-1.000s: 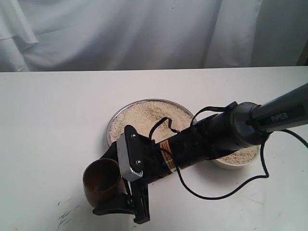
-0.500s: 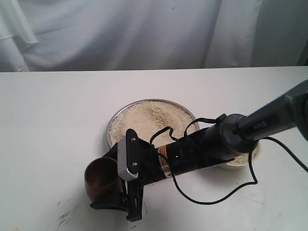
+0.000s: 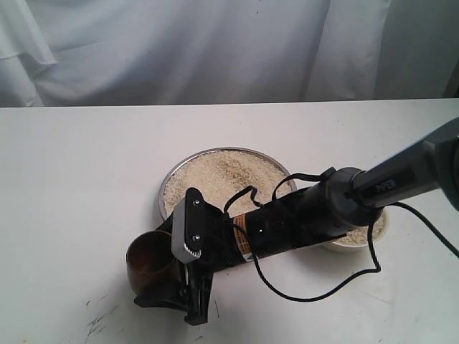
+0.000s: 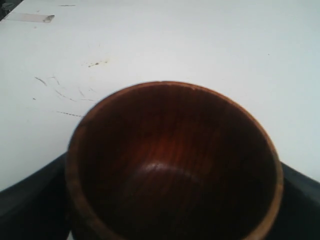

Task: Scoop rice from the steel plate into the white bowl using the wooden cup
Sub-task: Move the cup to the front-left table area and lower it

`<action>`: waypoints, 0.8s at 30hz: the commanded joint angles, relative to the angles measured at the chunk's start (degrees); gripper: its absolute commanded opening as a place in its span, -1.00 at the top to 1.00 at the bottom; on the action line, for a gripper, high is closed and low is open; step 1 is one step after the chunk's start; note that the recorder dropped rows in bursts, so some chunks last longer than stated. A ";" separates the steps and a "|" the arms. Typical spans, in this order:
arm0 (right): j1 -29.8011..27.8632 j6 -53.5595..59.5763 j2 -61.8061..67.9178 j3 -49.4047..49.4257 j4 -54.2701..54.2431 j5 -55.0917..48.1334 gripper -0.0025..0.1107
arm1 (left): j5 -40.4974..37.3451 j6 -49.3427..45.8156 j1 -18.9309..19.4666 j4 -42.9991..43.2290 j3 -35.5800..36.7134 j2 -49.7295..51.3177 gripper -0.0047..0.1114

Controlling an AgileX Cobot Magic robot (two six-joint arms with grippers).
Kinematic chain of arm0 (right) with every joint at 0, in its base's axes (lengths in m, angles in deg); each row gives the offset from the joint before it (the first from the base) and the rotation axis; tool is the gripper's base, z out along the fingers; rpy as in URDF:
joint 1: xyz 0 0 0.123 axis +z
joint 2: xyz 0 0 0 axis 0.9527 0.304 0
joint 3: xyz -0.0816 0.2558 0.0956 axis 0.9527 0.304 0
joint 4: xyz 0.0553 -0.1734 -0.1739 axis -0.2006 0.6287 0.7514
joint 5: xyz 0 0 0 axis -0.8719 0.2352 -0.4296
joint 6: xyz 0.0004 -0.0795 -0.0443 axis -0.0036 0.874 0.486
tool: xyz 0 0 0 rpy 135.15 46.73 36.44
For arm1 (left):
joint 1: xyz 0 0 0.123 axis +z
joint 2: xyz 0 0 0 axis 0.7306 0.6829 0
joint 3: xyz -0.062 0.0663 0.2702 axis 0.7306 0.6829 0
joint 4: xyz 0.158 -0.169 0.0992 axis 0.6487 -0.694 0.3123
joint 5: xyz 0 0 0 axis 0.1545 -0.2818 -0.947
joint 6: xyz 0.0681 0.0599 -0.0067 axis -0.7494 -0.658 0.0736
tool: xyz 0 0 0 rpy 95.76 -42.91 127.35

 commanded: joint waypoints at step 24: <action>0.92 -0.86 -0.21 -0.31 -4.65 -2.27 0.96 | 0.76 0.03 0.11 -0.09 0.28 -0.24 0.92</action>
